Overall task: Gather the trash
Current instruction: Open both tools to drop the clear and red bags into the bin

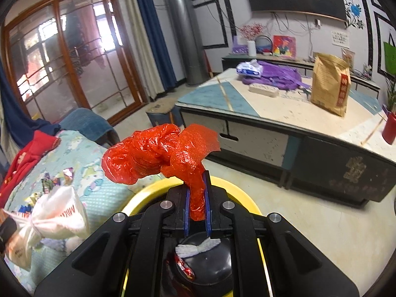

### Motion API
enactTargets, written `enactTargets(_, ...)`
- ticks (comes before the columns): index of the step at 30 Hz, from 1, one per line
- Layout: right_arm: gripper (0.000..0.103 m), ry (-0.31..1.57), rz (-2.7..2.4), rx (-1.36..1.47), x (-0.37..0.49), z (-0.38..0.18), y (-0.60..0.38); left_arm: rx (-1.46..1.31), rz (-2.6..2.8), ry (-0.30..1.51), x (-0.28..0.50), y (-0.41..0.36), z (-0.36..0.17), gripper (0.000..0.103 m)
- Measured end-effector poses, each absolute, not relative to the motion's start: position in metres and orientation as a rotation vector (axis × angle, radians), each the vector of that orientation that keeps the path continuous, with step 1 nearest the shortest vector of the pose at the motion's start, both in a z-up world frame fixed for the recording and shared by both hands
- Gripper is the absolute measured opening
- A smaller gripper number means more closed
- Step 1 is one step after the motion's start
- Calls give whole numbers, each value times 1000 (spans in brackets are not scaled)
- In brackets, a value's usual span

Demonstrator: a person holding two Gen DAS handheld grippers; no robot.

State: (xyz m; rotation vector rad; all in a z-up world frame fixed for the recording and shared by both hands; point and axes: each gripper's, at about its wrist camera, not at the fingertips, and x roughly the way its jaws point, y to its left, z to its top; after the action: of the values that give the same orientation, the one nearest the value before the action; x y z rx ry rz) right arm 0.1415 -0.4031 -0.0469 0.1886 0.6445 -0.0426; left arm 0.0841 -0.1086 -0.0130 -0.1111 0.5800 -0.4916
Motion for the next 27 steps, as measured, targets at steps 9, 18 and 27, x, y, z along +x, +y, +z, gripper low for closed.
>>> enactTargets(9, 9, 742, -56, 185, 151, -70, -406, -36, -551, 663, 92, -141, -40, 20)
enactTargets(18, 12, 807, -39, 199, 158, -85, -405, 34, -584, 716, 100, -169, -56, 20)
enactTargets(27, 48, 796, -35, 226, 157, -83, -406, 13, -569, 696, 99, -170, -53, 60)
